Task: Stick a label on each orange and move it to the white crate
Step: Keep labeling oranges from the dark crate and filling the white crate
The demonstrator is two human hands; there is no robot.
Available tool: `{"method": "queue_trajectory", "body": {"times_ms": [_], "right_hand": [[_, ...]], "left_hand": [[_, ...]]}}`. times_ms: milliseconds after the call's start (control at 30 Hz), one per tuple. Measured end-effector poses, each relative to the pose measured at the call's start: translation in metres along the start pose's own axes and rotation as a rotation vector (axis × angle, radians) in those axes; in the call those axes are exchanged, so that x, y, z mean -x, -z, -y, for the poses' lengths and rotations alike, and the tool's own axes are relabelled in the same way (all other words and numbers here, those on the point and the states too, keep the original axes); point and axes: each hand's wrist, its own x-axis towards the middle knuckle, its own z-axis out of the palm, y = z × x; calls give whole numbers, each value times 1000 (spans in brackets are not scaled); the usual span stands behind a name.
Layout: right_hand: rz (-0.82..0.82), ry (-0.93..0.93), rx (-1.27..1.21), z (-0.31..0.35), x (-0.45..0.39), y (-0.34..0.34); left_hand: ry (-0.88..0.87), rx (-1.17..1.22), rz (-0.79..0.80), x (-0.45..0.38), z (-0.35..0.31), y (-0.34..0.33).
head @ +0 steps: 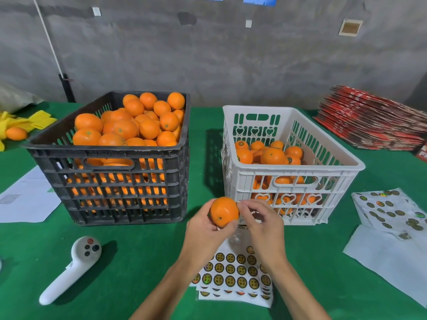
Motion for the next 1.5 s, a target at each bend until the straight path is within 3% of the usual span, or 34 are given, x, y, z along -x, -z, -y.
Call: {"method": "queue_trajectory", "body": {"times_ms": [133,300,500,600,667,767,867,1000,1100,1167,1400,1500], "right_hand": [[69,78,-111,37,-17,5],[98,212,36,72,-35,5],[-81,226,199,91,-78,19],[-130,248,479,83,-98,35],[-130,257,579,73,-103,42],[-95,269,631,59,-106,45],[-75,256,619,52,-104,38],[-75,255,551,51,-102,28],[-86,278,519,50,-100,25],[-103,299,483,48,-98,25],[-158,407,416,45,-94,28],[-191,523,396,41,-88,27]], "left_hand": [[-103,-47,-38,-12,-39,18],[-210,-234,-131,-35,-86,27],[-409,-392,73,-62,-130,36],[-514,-608,-162,-97,-146,75],[-418,-847,-299,-124,-152,111],[-12,-1160,-396,-159,-148,164],[399,-1254,-304,-175,-140,202],[552,-1240,-184,-173,-135,216],[478,-1234,-192,-171,-136,211],[336,-1170,-281,-171,-137,207],[-94,-790,-452,-133,-166,150],[-295,-575,-422,-107,-164,118]]}}
